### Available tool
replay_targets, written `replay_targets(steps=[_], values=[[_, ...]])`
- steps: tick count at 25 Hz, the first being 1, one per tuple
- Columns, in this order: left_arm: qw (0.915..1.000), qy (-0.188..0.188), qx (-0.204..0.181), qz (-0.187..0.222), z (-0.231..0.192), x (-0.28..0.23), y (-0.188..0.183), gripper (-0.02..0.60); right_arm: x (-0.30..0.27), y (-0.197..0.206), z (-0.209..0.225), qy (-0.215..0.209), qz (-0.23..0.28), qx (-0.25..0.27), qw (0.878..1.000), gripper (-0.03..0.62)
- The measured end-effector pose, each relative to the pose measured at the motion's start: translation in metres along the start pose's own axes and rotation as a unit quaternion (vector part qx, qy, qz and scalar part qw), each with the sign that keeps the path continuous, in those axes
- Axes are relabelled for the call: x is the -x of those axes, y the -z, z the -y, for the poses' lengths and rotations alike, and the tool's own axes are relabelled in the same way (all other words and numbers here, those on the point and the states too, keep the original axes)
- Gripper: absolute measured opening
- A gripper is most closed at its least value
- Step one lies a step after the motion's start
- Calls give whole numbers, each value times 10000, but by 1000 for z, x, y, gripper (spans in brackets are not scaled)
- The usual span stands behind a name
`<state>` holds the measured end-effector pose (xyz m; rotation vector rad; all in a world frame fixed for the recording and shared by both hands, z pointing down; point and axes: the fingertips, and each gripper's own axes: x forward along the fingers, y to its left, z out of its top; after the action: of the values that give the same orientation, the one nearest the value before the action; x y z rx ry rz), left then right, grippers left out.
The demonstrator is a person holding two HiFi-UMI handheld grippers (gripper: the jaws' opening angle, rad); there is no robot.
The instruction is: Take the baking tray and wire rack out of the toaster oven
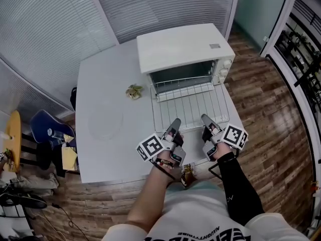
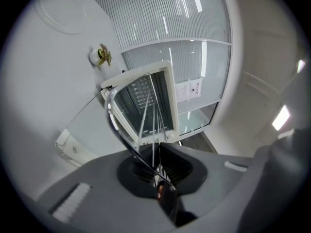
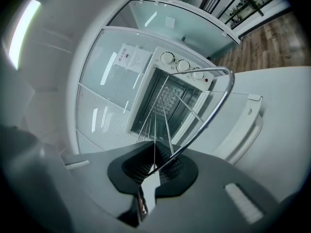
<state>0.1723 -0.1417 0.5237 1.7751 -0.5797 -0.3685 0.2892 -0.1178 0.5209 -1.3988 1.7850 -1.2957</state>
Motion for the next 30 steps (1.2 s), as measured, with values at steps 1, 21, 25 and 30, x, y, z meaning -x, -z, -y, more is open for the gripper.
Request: replay_targets(steps=[1, 21, 25, 30], values=[[10000, 13, -46, -17, 3, 3, 1, 61, 3, 2, -3, -23, -4, 20, 10000, 2], [9984, 51, -470, 307, 32, 150, 5, 63, 44, 116, -85, -632, -900, 574, 9923, 3], [9972, -58, -513, 547, 25, 185, -7, 64, 32, 147, -100, -780, -1239, 682, 9869, 3], [9939, -229, -675, 842, 16, 225, -25, 69, 12, 185, -124, -1177, -1676, 734, 9761, 3]])
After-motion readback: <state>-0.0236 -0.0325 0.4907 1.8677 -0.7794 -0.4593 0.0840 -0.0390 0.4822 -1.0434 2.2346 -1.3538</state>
